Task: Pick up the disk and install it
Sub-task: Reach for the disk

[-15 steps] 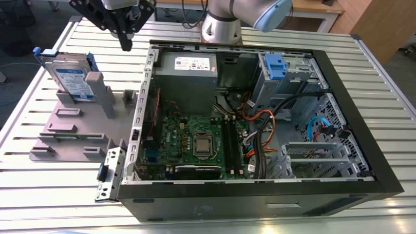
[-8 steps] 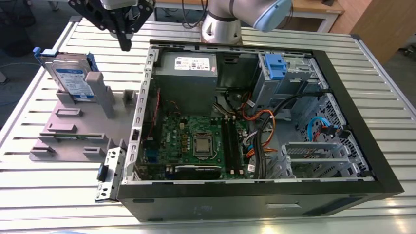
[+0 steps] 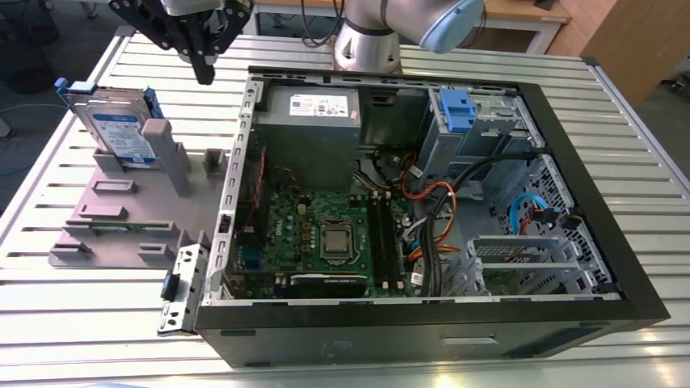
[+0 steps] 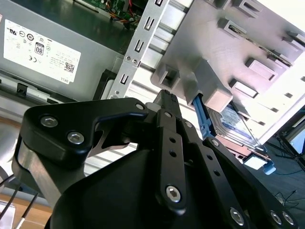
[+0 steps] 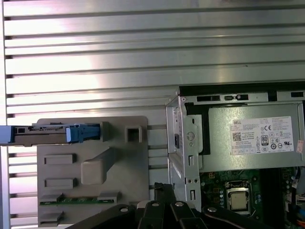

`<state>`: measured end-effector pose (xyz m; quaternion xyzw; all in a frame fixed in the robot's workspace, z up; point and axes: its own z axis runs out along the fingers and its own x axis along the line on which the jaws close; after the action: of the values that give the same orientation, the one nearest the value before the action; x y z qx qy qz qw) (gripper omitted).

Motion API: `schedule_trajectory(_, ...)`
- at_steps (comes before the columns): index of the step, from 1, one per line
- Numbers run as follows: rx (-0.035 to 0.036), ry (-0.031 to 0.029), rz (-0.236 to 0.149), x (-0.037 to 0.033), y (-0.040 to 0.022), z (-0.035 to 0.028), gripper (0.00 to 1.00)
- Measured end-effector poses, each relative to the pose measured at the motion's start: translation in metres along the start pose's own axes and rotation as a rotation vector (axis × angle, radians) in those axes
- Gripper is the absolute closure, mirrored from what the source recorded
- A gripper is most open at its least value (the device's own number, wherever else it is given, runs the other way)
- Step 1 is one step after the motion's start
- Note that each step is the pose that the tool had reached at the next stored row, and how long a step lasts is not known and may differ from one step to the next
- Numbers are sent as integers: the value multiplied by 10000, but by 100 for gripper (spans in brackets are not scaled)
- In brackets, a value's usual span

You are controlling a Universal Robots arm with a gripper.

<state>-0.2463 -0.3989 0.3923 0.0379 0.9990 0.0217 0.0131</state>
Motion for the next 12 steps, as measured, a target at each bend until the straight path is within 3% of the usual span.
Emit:
schedule_trajectory(4,0,0,0,7,-1,0,89)
schedule_trajectory(6,0,0,0,54,-4,0,89)
schedule_trajectory(12,0,0,0,66,-5,0,89)
